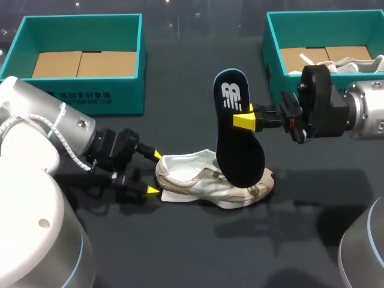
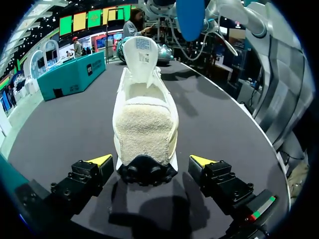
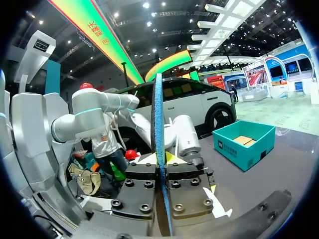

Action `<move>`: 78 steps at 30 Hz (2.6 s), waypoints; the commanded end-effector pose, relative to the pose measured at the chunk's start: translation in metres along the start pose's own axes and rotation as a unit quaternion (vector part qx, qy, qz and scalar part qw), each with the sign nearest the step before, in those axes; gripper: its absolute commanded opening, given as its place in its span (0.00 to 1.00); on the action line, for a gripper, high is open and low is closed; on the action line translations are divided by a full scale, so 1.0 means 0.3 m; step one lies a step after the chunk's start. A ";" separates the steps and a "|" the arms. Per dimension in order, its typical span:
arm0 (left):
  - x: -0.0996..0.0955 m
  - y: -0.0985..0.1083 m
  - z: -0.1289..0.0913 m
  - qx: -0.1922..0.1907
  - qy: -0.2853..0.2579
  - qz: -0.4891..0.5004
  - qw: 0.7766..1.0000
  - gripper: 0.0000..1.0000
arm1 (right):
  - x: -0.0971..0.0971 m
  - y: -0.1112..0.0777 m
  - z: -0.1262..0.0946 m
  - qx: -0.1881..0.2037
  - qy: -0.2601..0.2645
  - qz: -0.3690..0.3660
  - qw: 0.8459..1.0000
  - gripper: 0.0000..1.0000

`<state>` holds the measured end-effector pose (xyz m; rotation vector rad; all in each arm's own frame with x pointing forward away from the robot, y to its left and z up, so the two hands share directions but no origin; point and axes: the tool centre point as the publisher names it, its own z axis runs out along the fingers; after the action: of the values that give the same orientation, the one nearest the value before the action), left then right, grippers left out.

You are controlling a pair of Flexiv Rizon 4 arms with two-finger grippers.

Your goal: Take the shoe out of the shoebox, open the shoe tongue, remove and reinsert the insole, then place the shoe into the shoebox

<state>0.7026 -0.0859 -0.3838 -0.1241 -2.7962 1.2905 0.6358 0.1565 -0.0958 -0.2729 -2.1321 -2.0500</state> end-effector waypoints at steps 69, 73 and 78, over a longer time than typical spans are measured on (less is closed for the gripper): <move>-0.133 -0.324 0.020 -0.334 -0.021 0.033 0.942 1.00 | 0.001 -0.003 0.007 0.001 -0.001 0.000 1.000 0.00; -0.161 -0.329 0.062 -0.336 -0.020 0.029 0.941 1.00 | 0.001 -0.003 0.007 0.001 -0.001 0.000 1.000 0.00; -0.188 -0.325 0.117 -0.337 -0.016 0.023 0.941 1.00 | 0.001 -0.003 0.007 0.001 -0.001 0.000 1.000 0.00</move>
<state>0.7425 -0.1651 -0.3199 -0.1966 -3.1519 0.3092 0.6354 0.1568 -0.0958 -0.2741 -2.1326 -2.0499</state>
